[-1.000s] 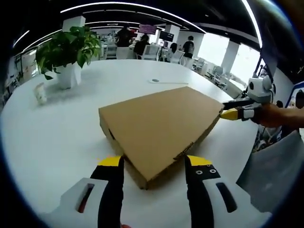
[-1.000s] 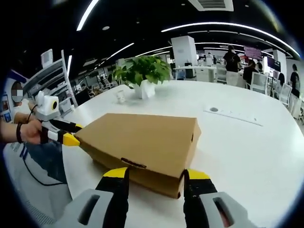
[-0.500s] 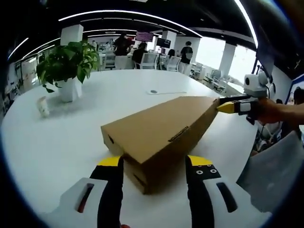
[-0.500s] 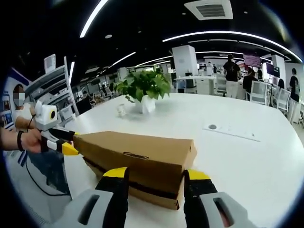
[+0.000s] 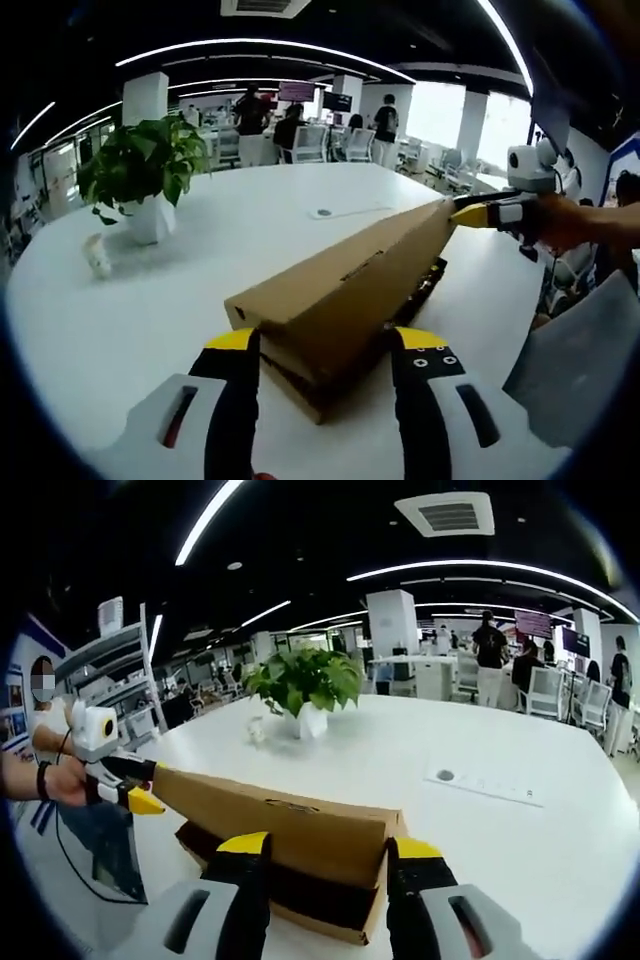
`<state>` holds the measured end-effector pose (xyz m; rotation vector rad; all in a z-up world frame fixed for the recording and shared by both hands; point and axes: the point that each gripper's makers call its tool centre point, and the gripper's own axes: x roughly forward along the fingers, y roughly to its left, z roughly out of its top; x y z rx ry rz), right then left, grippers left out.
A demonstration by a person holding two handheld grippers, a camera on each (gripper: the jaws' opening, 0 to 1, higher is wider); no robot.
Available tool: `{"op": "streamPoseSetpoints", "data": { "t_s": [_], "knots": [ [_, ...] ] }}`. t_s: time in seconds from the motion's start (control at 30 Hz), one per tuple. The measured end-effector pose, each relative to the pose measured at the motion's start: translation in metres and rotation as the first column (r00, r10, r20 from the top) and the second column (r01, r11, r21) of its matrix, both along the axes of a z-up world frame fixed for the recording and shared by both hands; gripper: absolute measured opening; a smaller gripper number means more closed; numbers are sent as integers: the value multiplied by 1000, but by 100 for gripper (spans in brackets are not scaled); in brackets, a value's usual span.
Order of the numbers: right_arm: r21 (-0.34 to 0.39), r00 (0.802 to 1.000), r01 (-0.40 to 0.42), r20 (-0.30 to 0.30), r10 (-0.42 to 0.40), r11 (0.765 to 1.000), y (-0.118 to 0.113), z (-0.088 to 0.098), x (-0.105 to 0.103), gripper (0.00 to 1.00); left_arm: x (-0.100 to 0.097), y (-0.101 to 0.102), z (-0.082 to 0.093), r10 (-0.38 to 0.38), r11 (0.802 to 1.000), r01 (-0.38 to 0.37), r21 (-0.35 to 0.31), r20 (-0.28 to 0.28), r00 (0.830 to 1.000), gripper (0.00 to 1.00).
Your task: Operate the shoe box by opening the lid, removing the specified soft item, and placing it in the target area until the item is outside and the box remains undamaged.
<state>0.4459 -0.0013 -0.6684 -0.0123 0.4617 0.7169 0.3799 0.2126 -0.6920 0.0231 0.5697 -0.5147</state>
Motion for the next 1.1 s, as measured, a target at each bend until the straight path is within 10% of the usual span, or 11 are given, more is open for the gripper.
{"op": "streamPoseSetpoints", "data": {
  "t_s": [1.1],
  "knots": [
    [10,994,-43,104,42,999,15,48,56,43,52,39,35,80,974,-114,197,170,982,13]
  ]
}}
